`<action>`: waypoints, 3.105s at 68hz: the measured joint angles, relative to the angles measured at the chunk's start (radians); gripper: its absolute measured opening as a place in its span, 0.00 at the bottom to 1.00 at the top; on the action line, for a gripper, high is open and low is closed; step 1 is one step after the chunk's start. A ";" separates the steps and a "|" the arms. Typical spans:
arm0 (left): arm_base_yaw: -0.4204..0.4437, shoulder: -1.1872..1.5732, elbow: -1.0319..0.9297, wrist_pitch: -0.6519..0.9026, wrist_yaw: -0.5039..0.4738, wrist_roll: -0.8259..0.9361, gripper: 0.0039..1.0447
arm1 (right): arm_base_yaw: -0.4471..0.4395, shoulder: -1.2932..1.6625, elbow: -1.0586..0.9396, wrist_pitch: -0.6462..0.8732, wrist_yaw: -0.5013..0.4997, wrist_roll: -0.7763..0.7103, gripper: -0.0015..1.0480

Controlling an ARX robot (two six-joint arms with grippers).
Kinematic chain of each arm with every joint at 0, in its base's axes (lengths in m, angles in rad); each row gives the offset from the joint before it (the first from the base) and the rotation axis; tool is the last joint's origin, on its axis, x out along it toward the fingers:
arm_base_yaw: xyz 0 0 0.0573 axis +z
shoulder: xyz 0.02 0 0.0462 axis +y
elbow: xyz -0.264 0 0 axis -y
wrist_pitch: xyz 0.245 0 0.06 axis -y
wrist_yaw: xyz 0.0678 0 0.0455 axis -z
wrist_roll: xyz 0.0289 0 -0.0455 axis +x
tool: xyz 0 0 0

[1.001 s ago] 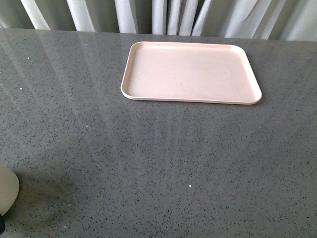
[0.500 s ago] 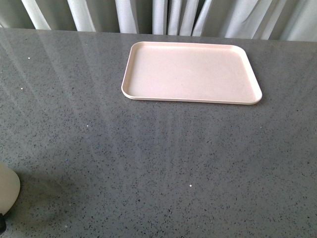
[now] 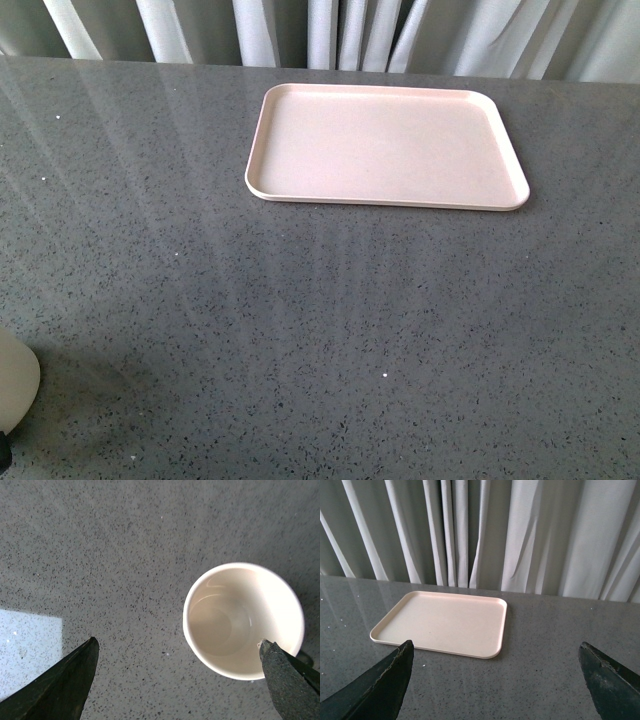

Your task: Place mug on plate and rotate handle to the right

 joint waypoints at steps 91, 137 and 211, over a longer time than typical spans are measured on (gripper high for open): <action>-0.161 0.549 0.141 0.166 -0.139 -0.002 0.38 | 0.000 0.000 0.000 0.000 0.000 0.000 0.91; -0.462 0.409 0.367 -0.011 -0.158 -0.363 0.02 | 0.000 0.000 0.000 0.000 0.000 0.000 0.91; -0.829 0.822 0.832 -0.143 -0.393 -0.750 0.02 | 0.000 0.000 0.000 0.000 0.000 0.000 0.91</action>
